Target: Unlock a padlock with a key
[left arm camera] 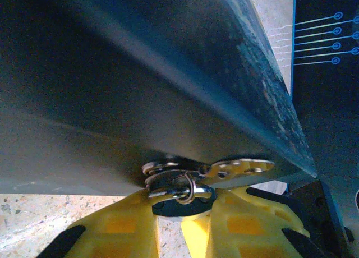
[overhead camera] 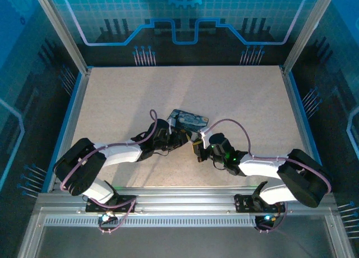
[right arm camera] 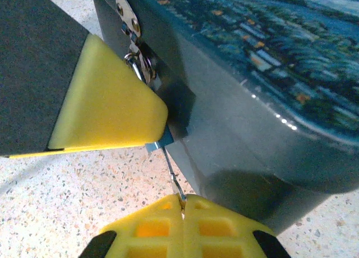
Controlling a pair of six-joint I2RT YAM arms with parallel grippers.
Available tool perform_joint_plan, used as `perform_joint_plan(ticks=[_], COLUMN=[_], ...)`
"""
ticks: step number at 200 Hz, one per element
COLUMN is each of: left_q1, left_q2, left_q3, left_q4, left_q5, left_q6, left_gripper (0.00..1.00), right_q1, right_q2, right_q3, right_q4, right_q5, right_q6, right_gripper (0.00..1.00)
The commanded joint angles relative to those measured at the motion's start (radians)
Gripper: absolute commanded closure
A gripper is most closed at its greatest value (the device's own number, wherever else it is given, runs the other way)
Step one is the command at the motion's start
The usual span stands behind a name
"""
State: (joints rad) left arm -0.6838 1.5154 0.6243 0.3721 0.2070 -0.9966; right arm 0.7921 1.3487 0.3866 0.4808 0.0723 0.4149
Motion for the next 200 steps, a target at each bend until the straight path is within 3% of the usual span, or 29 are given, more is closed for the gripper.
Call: perform_joint_plan(ticks=[1, 200], left_q1=[-0.008, -0.016], left_q2=[-0.029, -0.016], left_q3=[-0.011, -0.006], left_q4=[0.039, 0.051], left_q5=[0.005, 0.011], left_q6=[-0.009, -0.023], left_gripper=[0.87, 0.87], right_q1=[0.009, -0.009], right_q2=[0.006, 0.093], right_q3=[0.026, 0.093], right_q4=[0.031, 0.35], right_q5=[0.026, -0.105], right_q6=[0.017, 0.015], right_gripper=[1.0, 0.99])
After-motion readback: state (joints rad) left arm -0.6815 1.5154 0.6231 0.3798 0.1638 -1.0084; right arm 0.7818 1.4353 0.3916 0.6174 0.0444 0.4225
